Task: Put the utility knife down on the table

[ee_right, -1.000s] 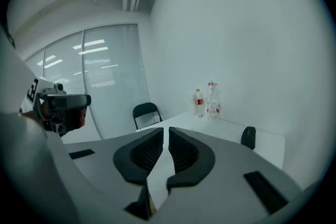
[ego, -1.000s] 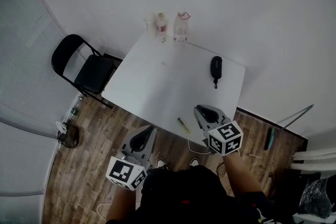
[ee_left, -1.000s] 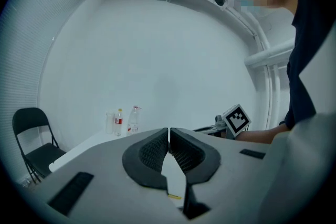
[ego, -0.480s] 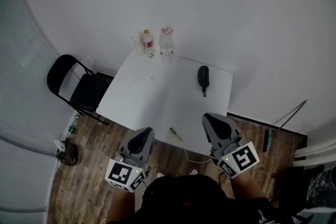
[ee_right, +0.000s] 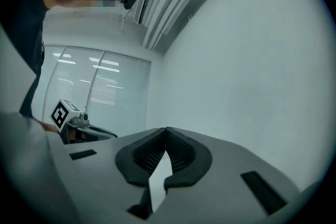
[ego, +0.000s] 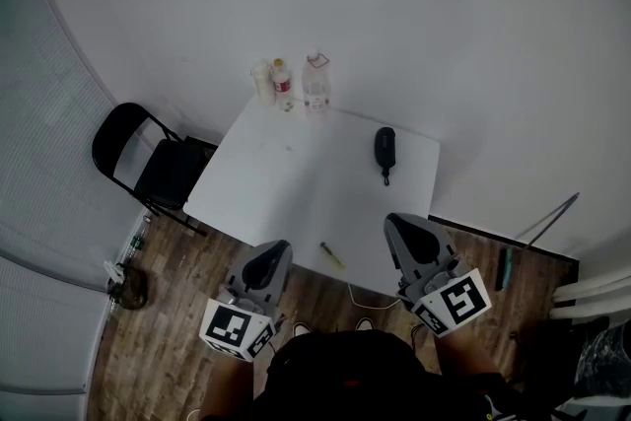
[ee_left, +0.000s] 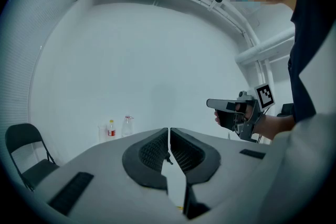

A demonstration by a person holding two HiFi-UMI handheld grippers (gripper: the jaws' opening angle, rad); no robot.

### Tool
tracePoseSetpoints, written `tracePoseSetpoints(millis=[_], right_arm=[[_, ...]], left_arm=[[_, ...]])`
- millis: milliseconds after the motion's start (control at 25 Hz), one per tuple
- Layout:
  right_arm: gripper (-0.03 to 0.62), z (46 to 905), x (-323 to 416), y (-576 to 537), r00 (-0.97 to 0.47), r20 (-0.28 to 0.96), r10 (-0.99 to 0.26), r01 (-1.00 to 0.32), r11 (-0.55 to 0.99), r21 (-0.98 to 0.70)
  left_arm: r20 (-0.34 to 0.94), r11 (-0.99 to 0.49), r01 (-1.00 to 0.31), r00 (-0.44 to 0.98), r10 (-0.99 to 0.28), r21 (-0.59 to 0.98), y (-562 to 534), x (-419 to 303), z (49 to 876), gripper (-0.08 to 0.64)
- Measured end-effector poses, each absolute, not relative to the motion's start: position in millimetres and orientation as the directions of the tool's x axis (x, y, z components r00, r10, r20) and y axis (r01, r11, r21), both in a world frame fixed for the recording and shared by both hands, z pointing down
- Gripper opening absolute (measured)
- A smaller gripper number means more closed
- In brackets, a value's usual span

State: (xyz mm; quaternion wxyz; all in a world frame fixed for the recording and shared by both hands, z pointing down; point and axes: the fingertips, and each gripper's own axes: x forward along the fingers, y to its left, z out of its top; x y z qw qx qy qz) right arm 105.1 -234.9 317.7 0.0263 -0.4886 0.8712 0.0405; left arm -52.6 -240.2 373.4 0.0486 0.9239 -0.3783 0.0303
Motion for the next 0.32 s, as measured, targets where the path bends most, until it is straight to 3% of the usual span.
tracePoseSetpoints(millis=[320], right_arm=[[0.021,326.5,106.0,-235.9,-0.513,-0.057,-0.857,-0.858,0.512,0.026]], left_arm=[[0.099,-0.702,-0.709,0.705,-0.702,0.064,-234.7,-53.9,375.1,0.031]])
